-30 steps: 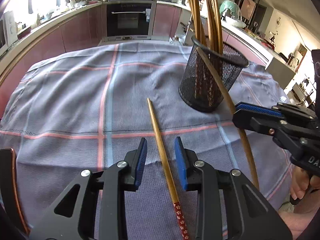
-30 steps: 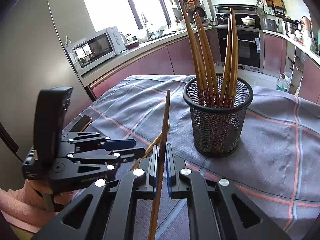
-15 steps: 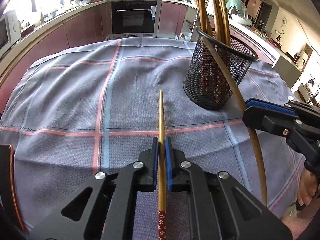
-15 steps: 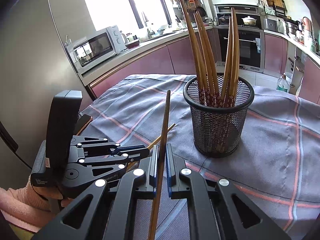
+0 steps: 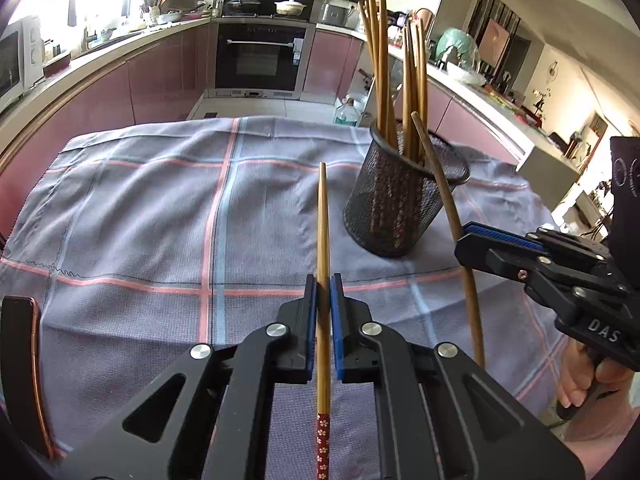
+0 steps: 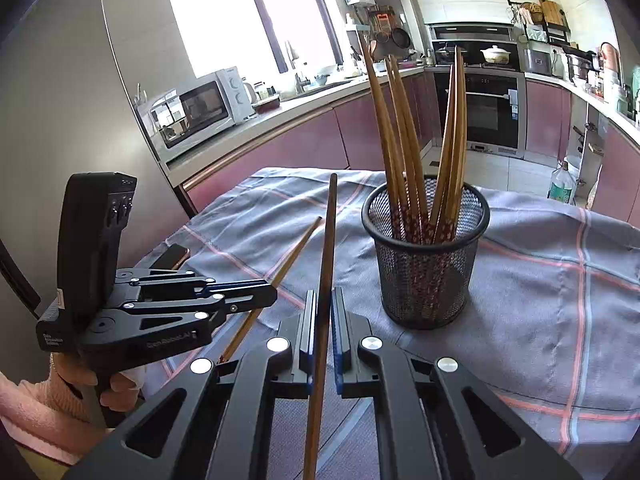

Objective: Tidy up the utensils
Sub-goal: 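Lift both held chopsticks upright over the mesh cup, then lower the right tool's chopstick into the cup and open while the left tool holds its chopstick there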

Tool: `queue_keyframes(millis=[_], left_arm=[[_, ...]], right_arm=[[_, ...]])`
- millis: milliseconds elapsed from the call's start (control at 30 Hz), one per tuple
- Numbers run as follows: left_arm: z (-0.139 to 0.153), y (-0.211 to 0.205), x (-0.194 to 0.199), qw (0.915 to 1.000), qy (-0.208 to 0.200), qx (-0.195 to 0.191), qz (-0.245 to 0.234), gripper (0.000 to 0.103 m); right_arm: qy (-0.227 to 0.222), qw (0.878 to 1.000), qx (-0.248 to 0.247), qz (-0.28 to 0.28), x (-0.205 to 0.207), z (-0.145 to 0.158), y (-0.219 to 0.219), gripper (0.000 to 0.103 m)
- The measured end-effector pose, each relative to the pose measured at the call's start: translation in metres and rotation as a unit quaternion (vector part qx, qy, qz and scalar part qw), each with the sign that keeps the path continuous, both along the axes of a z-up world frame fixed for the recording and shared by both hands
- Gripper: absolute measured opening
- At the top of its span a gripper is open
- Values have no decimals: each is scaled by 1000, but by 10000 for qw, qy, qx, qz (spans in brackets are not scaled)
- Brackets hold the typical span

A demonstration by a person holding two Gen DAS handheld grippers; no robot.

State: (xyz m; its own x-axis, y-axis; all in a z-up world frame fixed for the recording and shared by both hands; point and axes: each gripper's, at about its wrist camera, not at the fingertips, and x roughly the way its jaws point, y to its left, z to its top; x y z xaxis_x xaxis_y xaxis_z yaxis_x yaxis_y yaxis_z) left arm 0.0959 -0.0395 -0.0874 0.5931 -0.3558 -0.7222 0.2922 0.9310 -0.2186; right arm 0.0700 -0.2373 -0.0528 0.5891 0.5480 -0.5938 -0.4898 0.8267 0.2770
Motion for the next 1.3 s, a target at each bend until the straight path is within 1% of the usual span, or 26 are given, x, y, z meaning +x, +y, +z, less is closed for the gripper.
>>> queue_keyframes(millis=[100,433,967,1300], left_arm=[[10,5,-3,9998,-82,-170,-17,7],[38,10,-13,9983,-366,-435,-111,7],[66,12,-23,9959,-628,-614,-215,7],[82,10,-28,9941,-808,-681,-239,7]], right_arm=[[-84,9999,40,-37,-1,5,-4,6],[-300,9994,128,-121,0,21,-10,5],[-605,9977,194,-226,3,39,-19,5],[-714,9969,205,-275,4,45,-23,5]])
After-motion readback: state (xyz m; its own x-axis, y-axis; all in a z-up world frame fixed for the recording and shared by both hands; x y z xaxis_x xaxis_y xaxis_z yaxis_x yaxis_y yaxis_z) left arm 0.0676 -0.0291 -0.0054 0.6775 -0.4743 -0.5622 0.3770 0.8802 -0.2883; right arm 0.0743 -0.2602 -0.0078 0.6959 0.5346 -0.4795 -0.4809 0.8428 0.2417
